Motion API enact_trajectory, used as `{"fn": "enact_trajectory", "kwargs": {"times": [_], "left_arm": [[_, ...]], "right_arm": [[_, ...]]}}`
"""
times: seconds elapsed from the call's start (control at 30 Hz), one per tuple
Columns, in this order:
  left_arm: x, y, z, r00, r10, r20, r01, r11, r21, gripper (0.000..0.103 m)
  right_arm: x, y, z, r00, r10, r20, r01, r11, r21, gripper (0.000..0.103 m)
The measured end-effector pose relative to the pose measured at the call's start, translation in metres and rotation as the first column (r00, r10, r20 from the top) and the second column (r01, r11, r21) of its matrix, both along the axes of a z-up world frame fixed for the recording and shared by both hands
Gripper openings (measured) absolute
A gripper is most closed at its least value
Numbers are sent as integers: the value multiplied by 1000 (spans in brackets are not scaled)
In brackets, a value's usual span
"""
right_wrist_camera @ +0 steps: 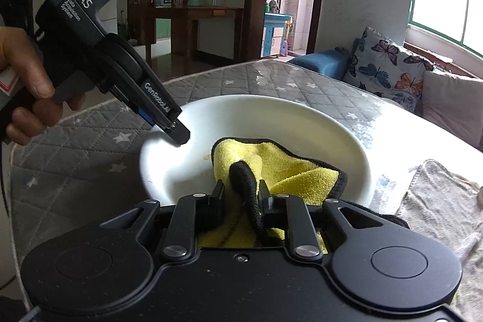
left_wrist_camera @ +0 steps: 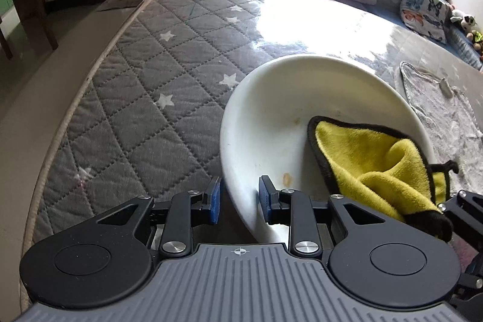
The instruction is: Clean bowl
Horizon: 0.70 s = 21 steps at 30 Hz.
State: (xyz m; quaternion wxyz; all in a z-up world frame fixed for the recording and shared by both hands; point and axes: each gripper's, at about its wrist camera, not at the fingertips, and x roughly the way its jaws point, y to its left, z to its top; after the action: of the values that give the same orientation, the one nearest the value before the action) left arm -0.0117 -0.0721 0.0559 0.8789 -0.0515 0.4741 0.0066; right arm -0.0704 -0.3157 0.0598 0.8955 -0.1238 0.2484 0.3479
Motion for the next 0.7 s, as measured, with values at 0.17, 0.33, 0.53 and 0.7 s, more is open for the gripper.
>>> {"fn": "enact_trajectory", "kwargs": {"times": [0.17,0.33,0.53,0.7], "left_arm": [[-8,0,4,1000,12,4,-12,1000,-18,28],[-21,1,7,999,34,7,-33,998,-52,33],[-36,-2,8,998,66,9,-65,994,-83,35],[-40,-2,7,995,96,6,-95,990,-100,36]], "right_arm": [[-1,4,3,1000,12,-7,-12,1000,19,22],[-3,6,5,1000,21,-9,-21,999,36,22],[-7,6,11,999,37,-11,-36,998,59,22],[-10,6,14,999,49,-7,-49,997,58,22]]}}
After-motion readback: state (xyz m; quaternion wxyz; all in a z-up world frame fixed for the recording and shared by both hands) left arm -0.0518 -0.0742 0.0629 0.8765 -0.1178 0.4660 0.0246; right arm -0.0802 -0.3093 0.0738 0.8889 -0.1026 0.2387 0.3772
